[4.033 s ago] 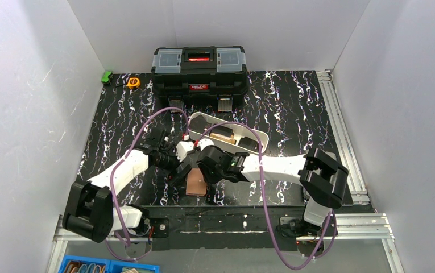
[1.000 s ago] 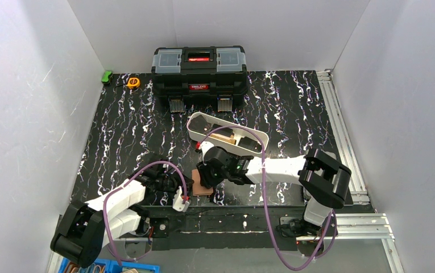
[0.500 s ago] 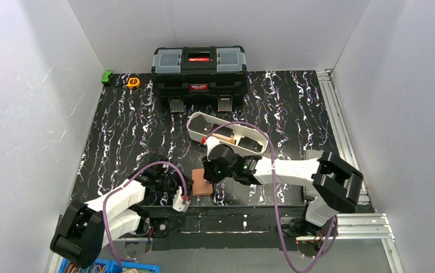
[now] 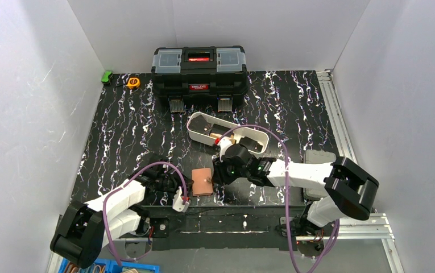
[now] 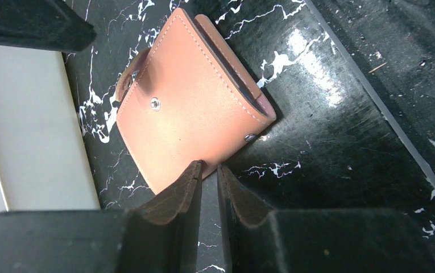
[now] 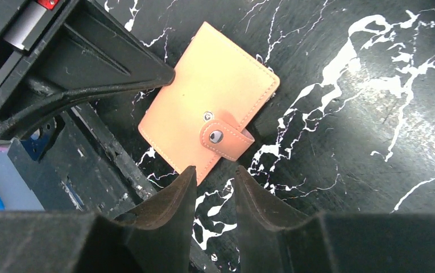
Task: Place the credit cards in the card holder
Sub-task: Close the card holder at the center of the board.
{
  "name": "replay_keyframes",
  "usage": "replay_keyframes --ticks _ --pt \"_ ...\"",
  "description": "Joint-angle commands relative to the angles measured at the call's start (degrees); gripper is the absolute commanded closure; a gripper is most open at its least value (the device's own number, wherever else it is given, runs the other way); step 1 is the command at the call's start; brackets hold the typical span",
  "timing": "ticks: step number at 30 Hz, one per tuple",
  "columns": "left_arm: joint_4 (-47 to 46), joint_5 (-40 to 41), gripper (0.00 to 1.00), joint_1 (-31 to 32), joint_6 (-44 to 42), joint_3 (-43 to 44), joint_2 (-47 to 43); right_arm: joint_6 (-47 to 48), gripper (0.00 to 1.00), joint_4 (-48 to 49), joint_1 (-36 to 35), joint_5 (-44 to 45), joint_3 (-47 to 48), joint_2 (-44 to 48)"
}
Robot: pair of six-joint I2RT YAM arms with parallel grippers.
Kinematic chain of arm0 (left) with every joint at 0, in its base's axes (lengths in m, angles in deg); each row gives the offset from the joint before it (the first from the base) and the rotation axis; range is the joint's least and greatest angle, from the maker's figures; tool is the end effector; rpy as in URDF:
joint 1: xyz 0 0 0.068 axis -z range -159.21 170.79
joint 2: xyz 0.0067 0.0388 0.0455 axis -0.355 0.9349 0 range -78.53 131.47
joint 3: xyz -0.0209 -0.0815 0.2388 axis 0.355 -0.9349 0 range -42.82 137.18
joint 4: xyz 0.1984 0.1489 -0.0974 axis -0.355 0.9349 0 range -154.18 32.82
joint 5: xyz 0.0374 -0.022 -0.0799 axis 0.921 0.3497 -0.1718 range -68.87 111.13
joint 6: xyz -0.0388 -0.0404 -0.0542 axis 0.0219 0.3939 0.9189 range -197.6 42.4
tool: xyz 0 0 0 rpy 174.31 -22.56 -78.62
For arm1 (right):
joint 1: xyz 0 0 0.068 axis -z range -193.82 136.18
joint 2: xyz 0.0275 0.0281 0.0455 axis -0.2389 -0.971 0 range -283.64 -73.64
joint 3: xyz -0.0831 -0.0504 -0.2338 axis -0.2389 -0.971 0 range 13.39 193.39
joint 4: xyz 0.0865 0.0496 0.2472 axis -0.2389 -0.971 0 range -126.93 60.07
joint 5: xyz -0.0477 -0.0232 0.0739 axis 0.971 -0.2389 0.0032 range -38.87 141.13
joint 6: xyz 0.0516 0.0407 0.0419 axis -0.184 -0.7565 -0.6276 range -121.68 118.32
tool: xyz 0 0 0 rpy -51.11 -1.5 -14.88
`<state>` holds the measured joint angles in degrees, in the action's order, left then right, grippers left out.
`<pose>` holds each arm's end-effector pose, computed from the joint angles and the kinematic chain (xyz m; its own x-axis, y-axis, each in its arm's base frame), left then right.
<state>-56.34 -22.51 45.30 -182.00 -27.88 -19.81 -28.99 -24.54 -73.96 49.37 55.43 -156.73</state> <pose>0.1553 -0.1212 0.0960 0.8458 0.3847 -0.3697 0.5193 -0.4346 0.7358 0.1641 0.2900 0.1543 -0.6612 -0.2308 -0.7138 -0.6482 0.6549 0.3886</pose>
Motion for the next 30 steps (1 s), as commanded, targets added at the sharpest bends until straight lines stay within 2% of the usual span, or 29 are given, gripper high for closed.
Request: replay_keyframes --ticks 1,9,13,19,22,30 --pt "3.0 -0.4 0.85 0.2 -0.3 0.7 0.6 2.8 0.62 4.2 -0.4 -3.3 0.1 -1.1" --pt "2.6 -0.2 0.85 0.3 0.1 0.7 0.8 3.7 0.59 4.4 -1.2 -3.1 2.9 -4.4" --pt "2.5 -0.1 0.86 0.3 0.0 0.4 0.7 4.1 0.47 3.2 -2.0 -1.3 4.7 -5.6" --pt "2.5 -0.2 0.86 0.3 -0.2 0.1 0.4 3.8 0.46 1.5 -2.5 0.0 6.6 -6.9" --pt "2.6 -0.2 0.86 0.3 -0.2 0.1 0.3 3.4 0.51 0.0 -2.5 1.2 7.7 -7.8" --pt "2.5 -0.2 0.87 0.4 -0.3 0.1 0.2 2.9 0.74 -1.2 -2.4 1.5 8.9 -8.8"
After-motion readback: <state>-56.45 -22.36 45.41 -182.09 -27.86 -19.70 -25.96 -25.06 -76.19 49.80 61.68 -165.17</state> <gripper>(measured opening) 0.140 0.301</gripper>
